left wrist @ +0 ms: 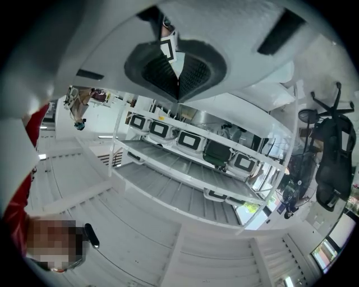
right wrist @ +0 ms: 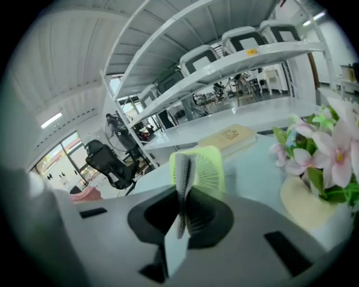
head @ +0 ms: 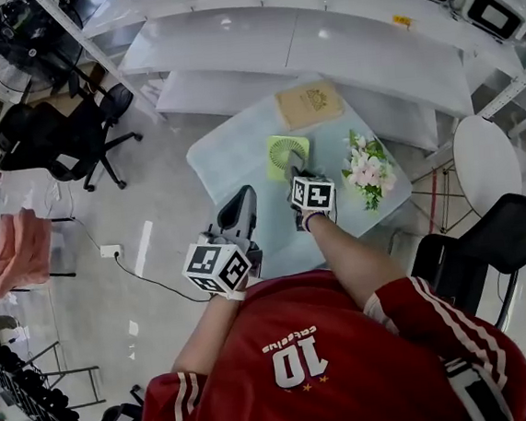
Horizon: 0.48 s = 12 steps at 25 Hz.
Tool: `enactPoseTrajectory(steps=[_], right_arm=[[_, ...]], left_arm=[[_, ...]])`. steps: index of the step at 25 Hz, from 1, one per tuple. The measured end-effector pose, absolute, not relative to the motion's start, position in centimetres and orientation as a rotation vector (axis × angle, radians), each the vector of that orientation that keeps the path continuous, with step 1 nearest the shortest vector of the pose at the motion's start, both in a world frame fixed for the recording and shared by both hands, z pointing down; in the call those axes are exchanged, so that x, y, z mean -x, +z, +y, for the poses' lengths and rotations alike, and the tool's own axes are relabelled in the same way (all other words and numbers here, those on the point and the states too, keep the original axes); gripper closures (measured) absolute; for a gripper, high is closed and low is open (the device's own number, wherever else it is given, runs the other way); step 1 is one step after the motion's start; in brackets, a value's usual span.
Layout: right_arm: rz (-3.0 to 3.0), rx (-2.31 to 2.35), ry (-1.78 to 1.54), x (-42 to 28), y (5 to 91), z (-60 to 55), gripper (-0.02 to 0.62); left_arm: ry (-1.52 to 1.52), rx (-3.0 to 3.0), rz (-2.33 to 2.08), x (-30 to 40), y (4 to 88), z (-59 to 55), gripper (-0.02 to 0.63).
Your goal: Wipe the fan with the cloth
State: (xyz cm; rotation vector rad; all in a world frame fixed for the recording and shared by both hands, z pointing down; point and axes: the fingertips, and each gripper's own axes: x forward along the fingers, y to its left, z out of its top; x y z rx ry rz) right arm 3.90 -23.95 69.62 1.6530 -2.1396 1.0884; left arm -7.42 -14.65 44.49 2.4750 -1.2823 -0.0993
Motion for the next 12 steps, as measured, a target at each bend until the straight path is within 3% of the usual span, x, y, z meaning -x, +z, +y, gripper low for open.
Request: enactPoseTrajectory(steps=[12], right_arm=[[-2.265, -1.612, 1.088, -1.5, 70.2, -25.2, 0.578]], left_arm=[[-0.083, -2.380, -1.432, 11.1, 45.4, -15.2, 0.600]])
